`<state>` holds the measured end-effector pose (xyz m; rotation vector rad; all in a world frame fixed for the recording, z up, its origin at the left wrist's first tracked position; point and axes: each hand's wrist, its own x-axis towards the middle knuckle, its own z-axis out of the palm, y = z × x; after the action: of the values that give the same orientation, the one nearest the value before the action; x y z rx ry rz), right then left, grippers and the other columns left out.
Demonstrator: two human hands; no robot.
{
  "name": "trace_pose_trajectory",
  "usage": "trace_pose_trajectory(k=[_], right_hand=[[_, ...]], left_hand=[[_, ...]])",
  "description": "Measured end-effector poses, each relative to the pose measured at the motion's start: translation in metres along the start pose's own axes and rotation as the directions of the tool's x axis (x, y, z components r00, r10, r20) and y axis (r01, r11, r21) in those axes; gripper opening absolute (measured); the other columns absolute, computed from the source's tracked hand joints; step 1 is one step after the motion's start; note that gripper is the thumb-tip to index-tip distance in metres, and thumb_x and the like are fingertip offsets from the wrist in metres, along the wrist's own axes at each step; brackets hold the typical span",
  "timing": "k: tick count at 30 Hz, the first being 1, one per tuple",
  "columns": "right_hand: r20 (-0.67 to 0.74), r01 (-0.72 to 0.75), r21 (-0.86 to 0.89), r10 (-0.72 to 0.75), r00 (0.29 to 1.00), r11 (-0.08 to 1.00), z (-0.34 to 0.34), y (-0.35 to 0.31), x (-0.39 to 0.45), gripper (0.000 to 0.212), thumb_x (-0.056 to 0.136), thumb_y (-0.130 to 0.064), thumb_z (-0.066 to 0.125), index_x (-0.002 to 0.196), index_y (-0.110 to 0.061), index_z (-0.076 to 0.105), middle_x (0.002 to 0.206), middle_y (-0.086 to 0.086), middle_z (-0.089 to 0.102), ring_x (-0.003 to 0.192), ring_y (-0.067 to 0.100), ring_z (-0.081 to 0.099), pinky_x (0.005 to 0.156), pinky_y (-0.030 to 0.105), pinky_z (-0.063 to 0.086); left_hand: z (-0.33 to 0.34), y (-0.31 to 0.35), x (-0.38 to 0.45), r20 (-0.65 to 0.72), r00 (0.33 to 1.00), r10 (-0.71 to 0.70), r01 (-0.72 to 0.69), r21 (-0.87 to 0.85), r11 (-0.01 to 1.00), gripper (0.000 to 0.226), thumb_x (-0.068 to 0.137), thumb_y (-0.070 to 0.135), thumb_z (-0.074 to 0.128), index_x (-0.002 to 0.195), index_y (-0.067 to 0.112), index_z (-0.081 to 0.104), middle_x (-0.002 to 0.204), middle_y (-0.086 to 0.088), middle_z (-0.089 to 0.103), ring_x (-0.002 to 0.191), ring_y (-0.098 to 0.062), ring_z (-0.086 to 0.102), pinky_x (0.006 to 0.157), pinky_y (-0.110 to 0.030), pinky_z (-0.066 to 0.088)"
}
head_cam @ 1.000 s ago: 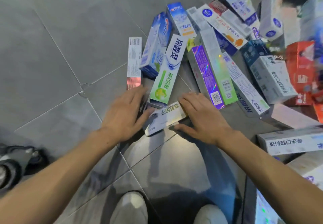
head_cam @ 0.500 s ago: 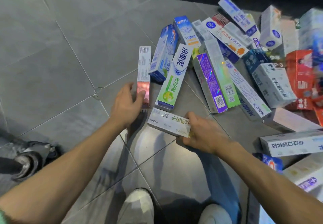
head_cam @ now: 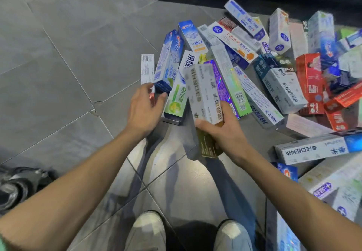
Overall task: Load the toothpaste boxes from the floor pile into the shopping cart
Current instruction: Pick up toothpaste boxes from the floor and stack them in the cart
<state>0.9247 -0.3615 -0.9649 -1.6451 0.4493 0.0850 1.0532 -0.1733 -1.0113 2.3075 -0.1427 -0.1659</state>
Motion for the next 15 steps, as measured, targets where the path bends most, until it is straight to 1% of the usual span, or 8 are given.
trace_pose_trajectory(k=[1,3,4,6,9,12,13,15], right_hand=[[-0.034,-0.004,0.040,0.005,0.999,0.999,0.000,-0.002,0.002,0.053,0.088,-0.021,0.078,0.130,-0.027,0.046,0.123,-0.007,0.063,0.111,0.008,0.064,0.086,0.028,0.059],[-0.093,-0.041,0.087,0.049,0.994,0.995,-0.002,-0.002,0.006,0.044,0.088,-0.024,0.077,0.119,-0.038,0.049,0.116,-0.010,0.065,0.107,0.012,0.067,0.080,0.034,0.062],[-0.111,-0.056,0.101,0.067,0.992,0.993,-0.003,0.000,0.008,0.041,0.088,-0.025,0.077,0.113,-0.041,0.049,0.112,-0.012,0.065,0.104,0.012,0.068,0.077,0.036,0.063],[-0.140,-0.068,0.159,0.091,0.986,0.985,-0.004,0.003,0.010,0.043,0.086,-0.023,0.078,0.115,-0.040,0.050,0.112,-0.012,0.067,0.104,0.011,0.069,0.082,0.034,0.062],[-0.164,-0.075,0.211,0.111,0.980,0.975,-0.006,0.007,0.014,0.046,0.086,-0.020,0.078,0.121,-0.034,0.051,0.115,-0.010,0.067,0.107,0.009,0.068,0.091,0.031,0.058],[-0.145,-0.076,0.199,0.106,0.984,0.977,-0.006,0.011,0.016,0.042,0.087,-0.020,0.077,0.115,-0.038,0.052,0.114,-0.010,0.067,0.106,0.010,0.068,0.090,0.029,0.059],[-0.137,-0.070,0.197,0.098,0.986,0.978,-0.006,0.011,0.017,0.042,0.088,-0.019,0.077,0.117,-0.037,0.052,0.115,-0.008,0.068,0.107,0.011,0.068,0.089,0.029,0.059],[-0.130,-0.067,0.184,0.092,0.987,0.981,-0.006,0.016,0.017,0.044,0.088,-0.020,0.077,0.123,-0.033,0.052,0.118,-0.007,0.067,0.110,0.010,0.068,0.090,0.029,0.058]], left_hand=[[0.005,0.005,0.001,0.015,1.000,0.002,-0.002,-0.014,1.000,0.056,0.096,0.047,0.059,0.140,0.015,0.047,0.130,-0.006,0.060,0.116,-0.024,0.058,0.097,-0.041,0.048],[0.014,0.013,0.003,0.036,0.999,-0.019,0.019,-0.020,1.000,0.065,0.090,0.057,0.060,0.140,0.017,0.046,0.125,-0.005,0.061,0.114,-0.026,0.057,0.097,-0.045,0.050],[0.018,0.016,0.004,0.046,0.998,-0.038,0.038,-0.015,0.999,0.070,0.087,0.061,0.060,0.140,0.017,0.046,0.123,-0.005,0.061,0.114,-0.026,0.057,0.097,-0.046,0.050],[0.025,0.023,0.006,0.069,0.995,-0.066,0.066,0.003,0.998,0.070,0.087,0.062,0.064,0.137,0.015,0.047,0.124,-0.005,0.062,0.113,-0.024,0.058,0.094,-0.045,0.052],[0.033,0.029,0.008,0.110,0.992,-0.055,0.045,0.093,0.995,0.064,0.088,0.064,0.064,0.128,0.015,0.053,0.118,-0.001,0.063,0.102,-0.020,0.063,0.080,-0.042,0.056],[0.038,0.033,0.012,0.142,0.988,-0.058,0.026,0.217,0.976,0.068,0.083,0.073,0.062,0.120,0.017,0.053,0.111,0.000,0.059,0.098,-0.020,0.061,0.069,-0.036,0.052],[0.040,0.034,0.013,0.147,0.987,-0.061,0.019,0.267,0.964,0.070,0.081,0.076,0.061,0.119,0.017,0.052,0.112,-0.002,0.059,0.100,-0.021,0.060,0.070,-0.036,0.052],[0.043,0.036,0.016,0.148,0.986,-0.081,0.021,0.367,0.930,0.073,0.080,0.077,0.061,0.119,0.017,0.050,0.115,-0.005,0.058,0.104,-0.024,0.059,0.079,-0.041,0.054]])
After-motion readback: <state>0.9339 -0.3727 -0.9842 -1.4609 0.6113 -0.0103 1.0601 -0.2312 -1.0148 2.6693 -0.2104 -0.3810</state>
